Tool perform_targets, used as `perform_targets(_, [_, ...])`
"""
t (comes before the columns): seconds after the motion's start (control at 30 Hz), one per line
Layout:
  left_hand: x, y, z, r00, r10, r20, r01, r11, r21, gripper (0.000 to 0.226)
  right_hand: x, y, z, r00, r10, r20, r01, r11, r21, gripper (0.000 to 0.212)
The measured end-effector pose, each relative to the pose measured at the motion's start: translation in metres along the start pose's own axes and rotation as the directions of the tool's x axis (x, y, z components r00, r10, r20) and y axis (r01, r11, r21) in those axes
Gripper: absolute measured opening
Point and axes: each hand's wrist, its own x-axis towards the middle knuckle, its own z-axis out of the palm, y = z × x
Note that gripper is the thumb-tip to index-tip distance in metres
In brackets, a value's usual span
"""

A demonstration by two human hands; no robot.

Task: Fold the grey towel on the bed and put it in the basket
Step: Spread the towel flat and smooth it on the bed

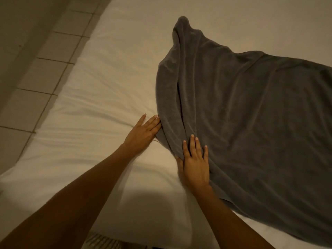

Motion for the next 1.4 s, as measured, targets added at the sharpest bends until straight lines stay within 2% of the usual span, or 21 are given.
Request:
perform_targets(0.2, [-0.051, 0.001, -0.021, 0.996, -0.067, -0.061, 0.07, 0.996, 0.048, 0.057, -0.018, 0.005, -0.017, 0.997, 0.038, -0.073, -0.036, 0.999, 0.029, 0.053])
perform_targets(0.33, [-0.102, -0.002, -0.019, 0.994, -0.101, -0.044, 0.104, 0.992, 0.07, 0.058, -0.032, 0.009, -0.024, 0.991, 0.109, -0.076, -0.104, 0.992, 0.067, 0.05])
perform_targets(0.43, [-0.134, -0.005, -0.023, 0.989, -0.138, 0.044, 0.133, 0.985, 0.109, 0.054, -0.044, 0.008, -0.031, 0.991, 0.13, -0.036, -0.127, 0.989, 0.08, 0.049])
perform_targets(0.57, [-0.166, -0.01, -0.032, 0.961, -0.155, 0.23, 0.103, 0.97, 0.22, 0.054, -0.059, -0.004, -0.043, 0.996, 0.077, 0.042, -0.078, 0.996, 0.043, 0.053])
perform_targets(0.63, [-0.185, -0.012, -0.043, 0.965, -0.124, 0.233, 0.079, 0.978, 0.195, 0.053, -0.069, -0.014, -0.047, 0.994, 0.065, 0.089, -0.069, 0.997, 0.04, 0.053])
perform_targets(0.77, [-0.224, -0.006, -0.055, 0.988, -0.041, 0.151, 0.01, 0.98, 0.197, 0.054, -0.09, -0.031, -0.04, 0.991, 0.049, 0.128, -0.056, 0.997, 0.047, 0.052])
perform_targets(0.83, [-0.242, -0.003, -0.04, 0.966, -0.075, 0.246, 0.026, 0.98, 0.195, 0.054, -0.097, -0.036, -0.029, 0.989, 0.05, 0.14, -0.053, 0.998, 0.017, 0.057])
perform_targets(0.9, [-0.246, -0.004, -0.032, 0.921, -0.165, 0.354, 0.081, 0.968, 0.239, 0.057, -0.101, -0.04, -0.016, 0.99, 0.063, 0.124, -0.062, 0.998, -0.009, 0.071])
perform_targets(0.97, [-0.242, -0.005, -0.028, 0.921, -0.204, 0.331, 0.132, 0.965, 0.227, 0.059, -0.102, -0.046, -0.006, 0.995, 0.038, 0.089, -0.038, 0.999, -0.003, 0.074])
perform_targets(1.03, [-0.234, -0.006, -0.025, 0.932, -0.23, 0.28, 0.196, 0.97, 0.142, 0.059, -0.104, -0.054, 0.003, 0.995, -0.029, 0.098, 0.029, 1.0, -0.007, 0.068])
perform_targets(1.1, [-0.227, -0.007, -0.023, 0.936, -0.221, 0.275, 0.199, 0.974, 0.108, 0.061, -0.105, -0.063, 0.013, 0.988, -0.069, 0.14, 0.076, 0.996, -0.051, 0.065])
perform_targets(1.23, [-0.22, 0.001, -0.012, 0.92, -0.188, 0.343, 0.163, 0.981, 0.101, 0.062, -0.111, -0.072, 0.031, 0.98, -0.032, 0.199, 0.047, 0.996, -0.073, 0.065])
perform_targets(1.4, [-0.213, -0.007, -0.009, 0.926, -0.173, 0.336, 0.18, 0.984, 0.008, 0.06, -0.109, -0.072, 0.031, 0.985, -0.036, 0.167, 0.044, 0.998, -0.045, 0.064])
